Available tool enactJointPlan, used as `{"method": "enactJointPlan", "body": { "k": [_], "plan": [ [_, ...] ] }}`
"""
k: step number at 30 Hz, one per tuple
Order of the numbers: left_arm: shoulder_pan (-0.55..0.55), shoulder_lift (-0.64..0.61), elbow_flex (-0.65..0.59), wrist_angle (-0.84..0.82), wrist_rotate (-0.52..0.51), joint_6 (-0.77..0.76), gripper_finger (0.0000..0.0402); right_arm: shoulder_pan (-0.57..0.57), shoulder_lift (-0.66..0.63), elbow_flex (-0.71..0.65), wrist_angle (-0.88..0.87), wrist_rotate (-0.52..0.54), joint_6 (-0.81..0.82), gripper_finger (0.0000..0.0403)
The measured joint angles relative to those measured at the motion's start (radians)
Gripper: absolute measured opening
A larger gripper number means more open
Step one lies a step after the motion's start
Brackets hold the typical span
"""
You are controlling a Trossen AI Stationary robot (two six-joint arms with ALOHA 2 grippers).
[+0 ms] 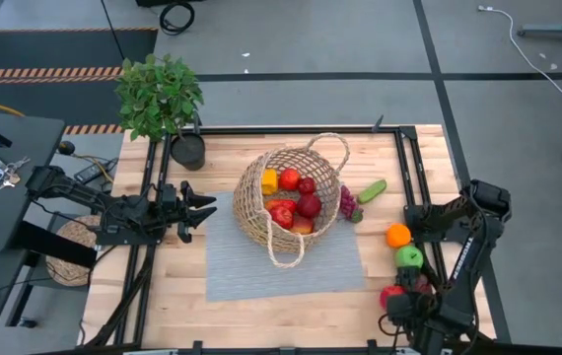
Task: Build produce basket
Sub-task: Put the red apple into the brown basket
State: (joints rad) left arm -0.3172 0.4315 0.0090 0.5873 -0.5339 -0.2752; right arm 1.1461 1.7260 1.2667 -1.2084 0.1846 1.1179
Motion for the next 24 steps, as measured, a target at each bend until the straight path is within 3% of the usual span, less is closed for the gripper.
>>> {"method": "enactJointPlan", "body": {
  "k": [10, 24],
  "plan": [
    [0.0, 0.0, 0.0, 0.0, 0.0, 0.0, 0.016, 0.005, 0.012, -0.001, 0.024, 0.016, -0.04, 0.0389],
    [0.0, 0.0, 0.0, 0.0, 0.0, 0.0, 0.016, 0.039, 0.176, -0.029, 0.044, 0.004, -0.128, 0.0389]
  ]
}}
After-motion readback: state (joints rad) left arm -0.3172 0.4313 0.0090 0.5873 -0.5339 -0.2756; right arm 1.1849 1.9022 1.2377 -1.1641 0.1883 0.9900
